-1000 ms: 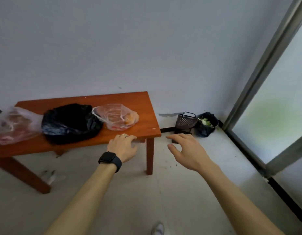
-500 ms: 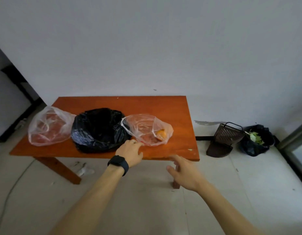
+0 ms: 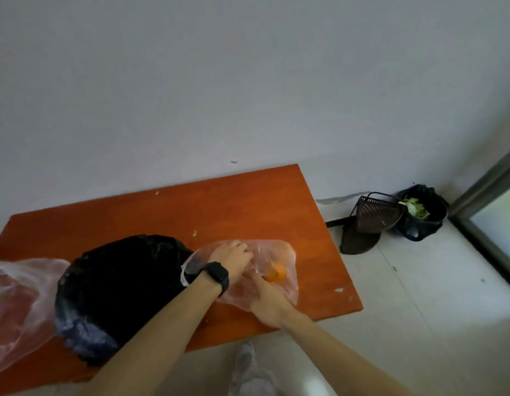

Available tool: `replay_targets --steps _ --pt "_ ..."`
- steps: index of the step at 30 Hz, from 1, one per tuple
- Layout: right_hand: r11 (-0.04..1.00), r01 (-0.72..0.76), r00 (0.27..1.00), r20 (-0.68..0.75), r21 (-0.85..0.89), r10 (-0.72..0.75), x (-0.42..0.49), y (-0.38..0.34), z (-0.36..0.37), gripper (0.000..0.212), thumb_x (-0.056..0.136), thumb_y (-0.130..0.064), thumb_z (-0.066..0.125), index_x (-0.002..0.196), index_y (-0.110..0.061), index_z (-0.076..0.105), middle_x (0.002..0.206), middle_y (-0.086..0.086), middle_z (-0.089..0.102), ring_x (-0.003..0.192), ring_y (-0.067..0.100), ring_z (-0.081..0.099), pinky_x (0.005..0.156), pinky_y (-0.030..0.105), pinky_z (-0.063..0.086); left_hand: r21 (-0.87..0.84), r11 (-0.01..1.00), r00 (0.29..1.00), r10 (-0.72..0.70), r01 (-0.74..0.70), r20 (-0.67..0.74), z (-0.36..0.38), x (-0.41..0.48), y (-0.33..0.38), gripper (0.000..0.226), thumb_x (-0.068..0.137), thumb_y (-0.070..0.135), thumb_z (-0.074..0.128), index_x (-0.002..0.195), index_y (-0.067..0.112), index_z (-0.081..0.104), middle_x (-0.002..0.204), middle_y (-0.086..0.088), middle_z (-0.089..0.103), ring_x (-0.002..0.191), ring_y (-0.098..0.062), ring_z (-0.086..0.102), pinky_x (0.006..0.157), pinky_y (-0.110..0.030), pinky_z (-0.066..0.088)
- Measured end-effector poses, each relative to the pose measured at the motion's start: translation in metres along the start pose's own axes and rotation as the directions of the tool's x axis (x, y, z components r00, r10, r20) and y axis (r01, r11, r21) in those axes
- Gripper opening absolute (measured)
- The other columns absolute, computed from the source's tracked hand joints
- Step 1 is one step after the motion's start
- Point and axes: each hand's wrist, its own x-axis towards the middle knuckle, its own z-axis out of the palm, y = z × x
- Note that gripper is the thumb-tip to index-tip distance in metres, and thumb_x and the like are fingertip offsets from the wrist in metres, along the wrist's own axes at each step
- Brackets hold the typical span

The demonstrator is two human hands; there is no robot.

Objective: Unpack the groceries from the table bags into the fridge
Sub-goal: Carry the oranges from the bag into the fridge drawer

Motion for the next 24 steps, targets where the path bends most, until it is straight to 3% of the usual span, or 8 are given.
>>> replay_targets --steps 3,5,8,11,14,18,20,24 --pt "0.972 -0.169 0.974 0.122 -0.163 0.189 0.038 0.008 0.003 0.053 0.097 -0.021 0.05 0.148 -0.018 0.034 0.127 0.005 0.059 0.098 0.016 0.06 0.08 0.02 0.051 0.083 0.985 0.988 0.146 -0.15 0.054 0.006 0.038 -0.021 0.043 0.101 0.012 0.045 0.144 0.016 0.047 0.15 -0.01 0.043 0.142 -0.029 0.031 0.116 -0.041 0.03" --pt "0.918 -0.309 0.951 -0.112 -0.248 0.289 0.049 0.018 -0.004 0.065 0.09 -0.032 0.052 0.149 -0.016 0.03 0.136 0.005 0.055 0.114 0.023 0.058 0.091 0.031 0.051 0.11 0.973 0.978 0.198 -0.204 0.065 0.008 0.06 -0.033 0.052 0.102 0.019 0.044 0.153 0.015 0.032 0.16 -0.014 0.027 0.15 -0.032 0.013 0.123 -0.046 0.012" --pt "0.873 -0.475 0.832 -0.378 -0.112 0.405 0.057 0.034 -0.031 0.059 0.091 -0.039 0.051 0.142 -0.016 0.033 0.129 0.004 0.057 0.109 0.024 0.061 0.086 0.032 0.051 0.163 0.958 0.972 0.23 -0.234 0.042 0.017 0.09 -0.045 0.062 0.104 0.03 0.038 0.158 0.017 0.011 0.165 -0.014 0.007 0.152 -0.034 -0.005 0.123 -0.051 -0.002" --pt "0.865 -0.5 0.795 -0.374 0.044 0.478 0.064 0.055 -0.057 0.065 0.094 -0.038 0.056 0.15 -0.017 0.029 0.139 0.004 0.052 0.117 0.023 0.057 0.088 0.029 0.047 0.206 0.929 0.952 0.306 -0.306 0.034 0.031 0.107 -0.043 0.062 0.105 0.02 0.031 0.159 0.019 0.0 0.165 -0.015 -0.001 0.152 -0.034 -0.01 0.122 -0.051 -0.006" --pt "0.831 -0.464 0.726 -0.406 0.306 0.555 0.068 0.079 -0.072 0.052 0.096 -0.042 0.059 0.143 -0.029 0.043 0.138 -0.002 0.059 0.109 0.014 0.06 0.093 0.032 0.054 0.182 0.902 0.919 0.392 -0.392 0.035 0.042 0.121 -0.041 0.068 0.103 0.013 0.034 0.159 0.018 -0.005 0.165 -0.013 -0.01 0.151 -0.03 -0.015 0.123 -0.046 -0.005" --pt "0.756 -0.476 0.684 -0.352 0.448 0.639 0.08 0.109 -0.08 0.051 0.093 -0.049 0.062 0.138 -0.027 0.052 0.134 -0.005 0.061 0.115 0.017 0.062 0.1 0.038 0.052 0.02 0.888 0.886 0.457 -0.46 0.07 0.062 0.133 -0.045 0.079 0.098 0.015 0.046 0.159 0.02 -0.004 0.166 -0.006 -0.012 0.152 -0.022 -0.013 0.123 -0.04 -0.006" --pt "0.765 -0.52 0.687 -0.346 0.38 0.639 0.088 0.115 -0.081 0.05 0.097 -0.043 0.058 0.142 -0.021 0.05 0.134 -0.003 0.06 0.119 0.021 0.06 0.098 0.03 0.048 -0.08 0.903 0.898 0.429 -0.422 0.096 0.067 0.135 -0.043 0.075 0.099 0.019 0.046 0.159 0.023 0.001 0.167 -0.004 -0.007 0.153 -0.02 -0.01 0.124 -0.038 -0.004" --pt "0.879 -0.477 0.792 -0.423 0.019 0.439 0.103 0.13 -0.078 0.036 0.103 -0.034 0.049 0.134 -0.019 0.058 0.116 0.005 0.066 0.105 0.025 0.062 0.082 0.024 0.044 -0.163 0.949 0.951 0.291 -0.272 0.106 0.066 0.147 -0.04 0.054 0.104 0.032 0.035 0.156 0.033 0.023 0.165 -0.001 0.014 0.151 -0.023 0.008 0.122 -0.044 0.014"
